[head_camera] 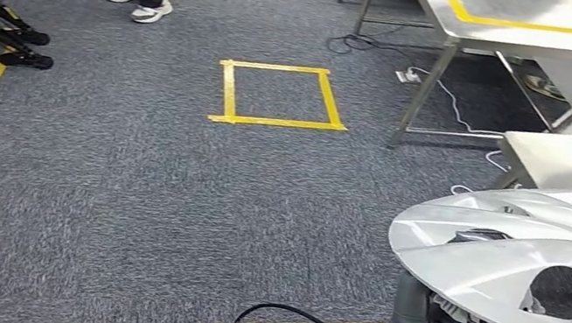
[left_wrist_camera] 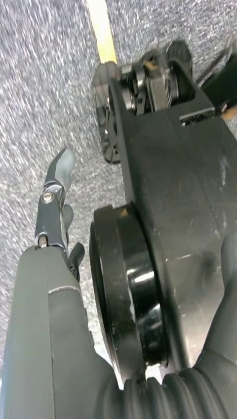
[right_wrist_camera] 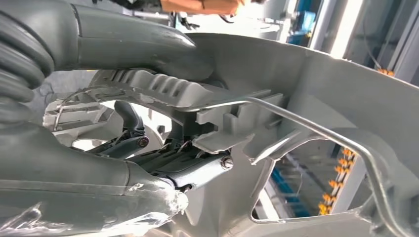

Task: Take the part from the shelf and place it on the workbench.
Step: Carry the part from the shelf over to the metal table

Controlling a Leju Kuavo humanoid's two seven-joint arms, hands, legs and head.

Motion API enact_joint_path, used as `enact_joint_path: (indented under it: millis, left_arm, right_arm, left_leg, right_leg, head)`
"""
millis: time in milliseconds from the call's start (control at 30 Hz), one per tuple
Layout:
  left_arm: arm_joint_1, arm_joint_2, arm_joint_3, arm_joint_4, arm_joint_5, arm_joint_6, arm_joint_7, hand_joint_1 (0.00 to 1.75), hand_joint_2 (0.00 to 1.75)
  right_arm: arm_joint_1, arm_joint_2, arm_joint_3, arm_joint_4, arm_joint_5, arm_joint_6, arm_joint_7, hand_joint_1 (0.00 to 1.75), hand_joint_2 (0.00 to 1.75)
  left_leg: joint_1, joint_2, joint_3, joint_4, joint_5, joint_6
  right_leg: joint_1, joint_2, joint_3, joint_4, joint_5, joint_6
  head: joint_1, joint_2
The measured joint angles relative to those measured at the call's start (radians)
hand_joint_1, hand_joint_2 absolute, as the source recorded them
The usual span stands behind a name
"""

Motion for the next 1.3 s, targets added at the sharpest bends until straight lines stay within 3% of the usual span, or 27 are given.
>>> enact_joint_path:
  millis: [67, 100, 167, 233, 300, 367, 400, 467, 533, 600, 667, 733, 800, 867, 900, 933, 967, 1033, 1100, 1167, 1200, 1267, 1300]
  left_arm:
    - [-0.001, 0.001, 0.000, 0.000, 0.000, 0.006, -0.003, 0.00, 1.75]
    - [-0.001, 0.002, 0.000, 0.000, 0.000, 0.007, -0.004, 0.00, 1.75]
    - [-0.002, 0.003, 0.000, 0.000, 0.000, 0.007, -0.005, 0.00, 1.75]
    - [-0.003, 0.003, 0.000, 0.000, 0.000, 0.007, -0.006, 0.00, 1.75]
    - [-0.002, 0.004, 0.000, 0.000, 0.000, 0.007, -0.006, 0.00, 1.75]
    - [0.000, 0.005, 0.000, 0.000, 0.002, 0.007, -0.007, 0.00, 1.75]
    - [0.000, 0.005, 0.001, 0.000, 0.002, 0.007, -0.007, 0.00, 1.75]
    - [0.000, 0.005, 0.001, 0.000, 0.003, 0.008, -0.007, 0.00, 1.75]
    - [-0.001, 0.005, 0.001, 0.000, 0.004, 0.008, -0.008, 0.00, 1.75]
    - [-0.001, 0.003, 0.001, 0.000, 0.006, 0.008, -0.010, 0.00, 1.75]
    - [-0.002, 0.001, 0.001, 0.000, 0.007, 0.008, -0.011, 0.00, 1.75]
    - [-0.003, -0.001, 0.001, 0.000, 0.008, 0.008, -0.011, 0.00, 1.75]
    - [-0.002, -0.001, 0.001, 0.000, 0.008, 0.008, -0.010, 0.00, 1.75]
    - [0.000, 0.000, 0.002, 0.000, 0.008, 0.008, -0.003, 0.00, 1.75]
    - [0.001, 0.000, 0.002, 0.000, 0.008, 0.007, 0.000, 0.00, 1.75]
    - [0.001, 0.001, 0.003, 0.000, 0.007, 0.007, 0.003, 0.00, 1.75]
    - [0.001, 0.001, 0.003, 0.000, 0.007, 0.006, 0.003, 0.00, 1.75]
    - [0.000, 0.002, 0.003, 0.000, 0.008, 0.005, -0.003, 0.00, 1.75]
    - [0.000, 0.003, 0.003, 0.000, 0.009, 0.005, -0.009, 0.00, 1.75]
    - [-0.001, 0.003, 0.003, 0.000, 0.010, 0.006, -0.011, 0.00, 1.75]
    - [-0.001, 0.003, 0.003, 0.000, 0.010, 0.006, -0.012, 0.00, 1.75]
    - [-0.002, 0.003, 0.003, 0.000, 0.010, 0.006, -0.013, 0.00, 1.75]
    - [-0.001, 0.004, 0.003, 0.000, 0.010, 0.006, -0.014, 0.00, 1.75]
  right_arm:
    - [-0.004, 0.000, 0.000, 0.000, -0.006, 0.000, -0.005, 1.75, 1.75]
    - [-0.006, 0.000, 0.000, 0.000, -0.008, 0.000, -0.008, 1.75, 1.75]
    - [-0.006, 0.000, -0.001, 0.000, -0.010, 0.000, -0.010, 1.75, 1.75]
    - [-0.008, 0.000, -0.001, 0.000, -0.010, 0.000, -0.011, 1.75, 1.75]
    - [-0.010, 0.000, -0.001, 0.000, -0.011, 0.000, -0.011, 1.75, 1.75]
    - [-0.010, 0.000, -0.001, 0.000, -0.011, 0.000, -0.011, 1.75, 1.75]
    - [-0.010, 0.000, -0.001, 0.000, -0.011, 0.000, -0.011, 1.75, 1.75]
    - [-0.009, 0.000, -0.001, 0.000, -0.011, 0.000, -0.011, 1.75, 1.75]
    - [-0.010, 0.000, -0.001, 0.000, -0.011, 0.000, -0.011, 1.75, 1.75]
    - [-0.011, 0.000, -0.001, 0.000, -0.011, 0.000, -0.012, 1.75, 1.75]
    - [-0.009, 0.000, -0.001, 0.000, -0.012, 0.000, -0.012, 1.75, 1.75]
    - [-0.007, 0.000, -0.001, 0.000, -0.012, -0.001, -0.013, 1.75, 1.75]
    - [-0.007, 0.000, -0.001, -0.001, -0.011, -0.001, -0.014, 1.75, 1.75]
    - [-0.006, 0.000, -0.001, -0.001, -0.011, -0.002, -0.016, 1.75, 1.75]
    - [-0.005, 0.000, -0.001, -0.001, -0.010, -0.002, -0.017, 1.75, 1.75]
    - [-0.004, 0.000, -0.001, -0.001, -0.010, -0.002, -0.017, 1.75, 1.75]
    - [-0.004, 0.000, -0.001, -0.001, -0.011, -0.002, -0.018, 1.75, 1.75]
    - [-0.004, 0.000, -0.001, -0.001, -0.011, -0.003, -0.020, 1.75, 1.75]
    - [-0.005, 0.000, -0.001, -0.001, -0.011, -0.004, -0.022, 1.75, 1.75]
    - [-0.004, 0.000, -0.001, -0.002, -0.011, -0.004, -0.023, 1.75, 1.75]
    - [-0.003, 0.000, -0.001, -0.002, -0.011, -0.004, -0.024, 1.75, 1.75]
    - [-0.003, 0.000, -0.001, -0.002, -0.011, -0.004, -0.025, 1.75, 1.75]
    - [-0.003, 0.000, -0.001, -0.002, -0.011, -0.004, -0.025, 1.75, 1.75]
  left_leg:
    - [-0.006, 0.017, 0.003, 0.002, -0.004, -0.009]
    - [-0.008, 0.026, 0.004, 0.002, -0.004, -0.014]
    - [-0.006, 0.034, 0.005, 0.001, -0.007, -0.025]
    - [-0.001, -0.008, -0.011, 0.039, -0.038, -0.035]
    - [0.003, -0.056, -0.065, 0.154, -0.100, -0.042]
    - [0.003, -0.066, -0.124, 0.266, -0.136, -0.043]
    - [0.003, -0.066, -0.135, 0.279, -0.127, -0.042]
    - [0.006, -0.080, -0.103, 0.199, -0.061, -0.041]
    - [0.013, -0.134, -0.044, 0.071, -0.005, -0.038]
    - [0.017, -0.169, -0.019, 0.011, 0.006, -0.031]
    - [0.015, -0.150, -0.018, 0.006, 0.008, -0.017]
    - [0.014, -0.123, -0.016, 0.001, 0.012, -0.002]
    - [0.010, -0.094, -0.016, 0.000, 0.012, 0.007]
    - [0.006, -0.062, -0.015, 0.000, 0.011, 0.011]
    - [0.004, -0.047, -0.015, 0.000, 0.010, 0.012]
    - [0.004, -0.032, -0.014, 0.000, 0.009, 0.012]
    - [0.003, -0.018, -0.013, 0.000, 0.008, 0.011]
    - [-0.001, 0.004, -0.007, 0.001, 0.002, 0.004]
    - [-0.007, 0.021, -0.002, 0.002, -0.001, -0.006]
    - [-0.007, 0.039, 0.001, 0.000, -0.003, -0.016]
    - [-0.004, 0.031, 0.000, 0.004, -0.008, -0.023]
    - [0.000, -0.017, -0.022, 0.057, -0.047, -0.033]
    - [0.001, -0.045, -0.048, 0.116, -0.080, -0.037]
  right_leg:
    - [0.006, -0.031, 0.051, -0.087, 0.019, -0.011]
    - [0.009, -0.030, 0.052, -0.095, 0.017, -0.018]
    - [0.007, -0.004, 0.046, -0.098, 0.023, -0.031]
    - [0.003, 0.019, 0.044, -0.103, 0.029, -0.041]
    - [-0.001, 0.042, 0.043, -0.104, 0.033, -0.046]
    - [-0.002, 0.070, 0.041, -0.104, 0.034, -0.048]
    - [-0.002, 0.085, 0.041, -0.104, 0.035, -0.048]
    - [-0.004, 0.117, 0.041, -0.104, 0.037, -0.044]
    - [-0.005, 0.146, 0.037, -0.102, 0.040, -0.035]
    - [-0.007, 0.170, 0.027, -0.102, 0.046, -0.021]
    - [-0.012, 0.188, 0.019, -0.109, 0.053, -0.007]
    - [-0.008, 0.146, 0.001, -0.080, 0.036, 0.000]
    - [-0.003, 0.076, -0.050, 0.029, -0.023, 0.003]
    - [-0.003, 0.050, -0.107, 0.155, -0.076, 0.005]
    - [-0.003, 0.046, -0.115, 0.178, -0.079, 0.005]
    - [-0.003, 0.042, -0.102, 0.161, -0.064, 0.004]
    - [-0.002, 0.033, -0.069, 0.106, -0.036, 0.003]
    - [0.001, -0.015, 0.013, -0.032, 0.011, -0.003]
    - [0.007, -0.045, 0.050, -0.097, 0.022, -0.012]
    - [0.010, -0.021, 0.046, -0.101, 0.026, -0.025]
    - [0.008, -0.008, 0.045, -0.103, 0.029, -0.031]
    - [0.002, 0.019, 0.044, -0.108, 0.036, -0.042]
    - [0.001, 0.032, 0.042, -0.109, 0.037, -0.044]
  head:
    - [-0.002, 0.000]
    - [-0.002, 0.000]
    - [-0.004, 0.000]
    - [-0.005, 0.000]
    - [-0.009, 0.000]
    - [-0.011, 0.000]
    - [-0.011, 0.000]
    - [-0.011, 0.000]
    - [-0.012, 0.000]
    - [-0.013, 0.000]
    - [-0.014, 0.000]
    - [-0.009, 0.000]
    - [-0.002, 0.000]
    - [-0.001, 0.000]
    - [-0.001, 0.000]
    - [-0.001, 0.000]
    - [-0.001, 0.000]
    - [-0.002, 0.000]
    - [-0.005, 0.000]
    - [-0.007, 0.000]
    - [-0.008, 0.000]
    - [-0.010, 0.000]
    - [-0.012, 0.000]
